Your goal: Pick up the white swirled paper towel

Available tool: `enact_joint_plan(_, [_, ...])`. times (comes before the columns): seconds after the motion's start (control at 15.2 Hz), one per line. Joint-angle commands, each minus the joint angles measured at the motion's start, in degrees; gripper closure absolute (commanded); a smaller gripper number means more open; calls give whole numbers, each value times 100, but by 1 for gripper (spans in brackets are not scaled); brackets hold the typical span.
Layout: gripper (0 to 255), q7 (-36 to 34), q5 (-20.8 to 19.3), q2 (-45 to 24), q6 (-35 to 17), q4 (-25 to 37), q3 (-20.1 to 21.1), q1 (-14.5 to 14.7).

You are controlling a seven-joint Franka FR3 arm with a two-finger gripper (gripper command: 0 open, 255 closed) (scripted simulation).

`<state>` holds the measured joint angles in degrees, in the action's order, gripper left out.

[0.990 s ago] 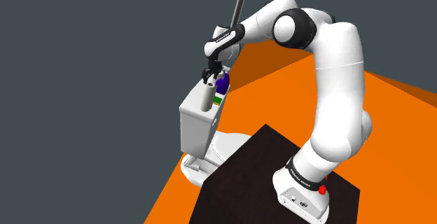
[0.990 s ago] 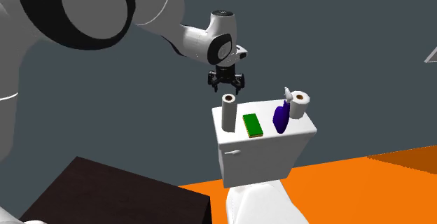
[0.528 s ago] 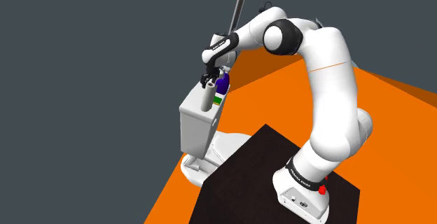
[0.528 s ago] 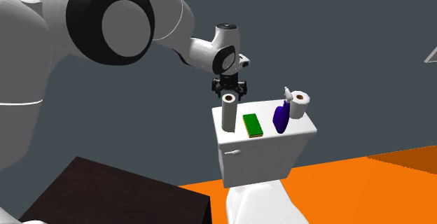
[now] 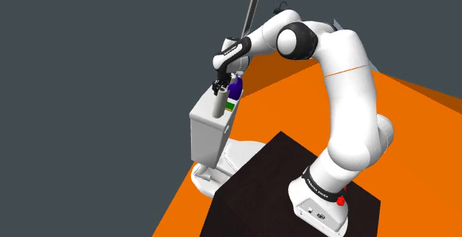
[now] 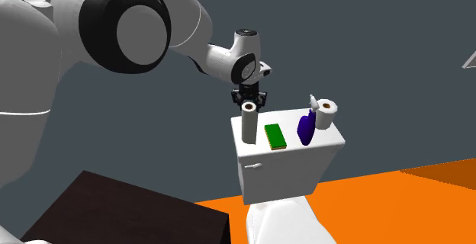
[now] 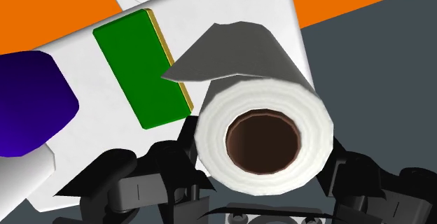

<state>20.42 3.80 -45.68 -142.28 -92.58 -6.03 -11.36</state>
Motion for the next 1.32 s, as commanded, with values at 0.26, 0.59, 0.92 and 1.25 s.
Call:
enact_joint_plan(0.26, [255,4,-2,-25,2,13,-6,-9])
enact_joint_plan(0.59, [255,-2,-25,266,218,-63,-31,10])
enact_joint_plan(0.92, [255,-9,-49,538,452,-99,-55,29])
enact_joint_plan(1.25, [255,-17,-74,792,701,-105,-78,45])
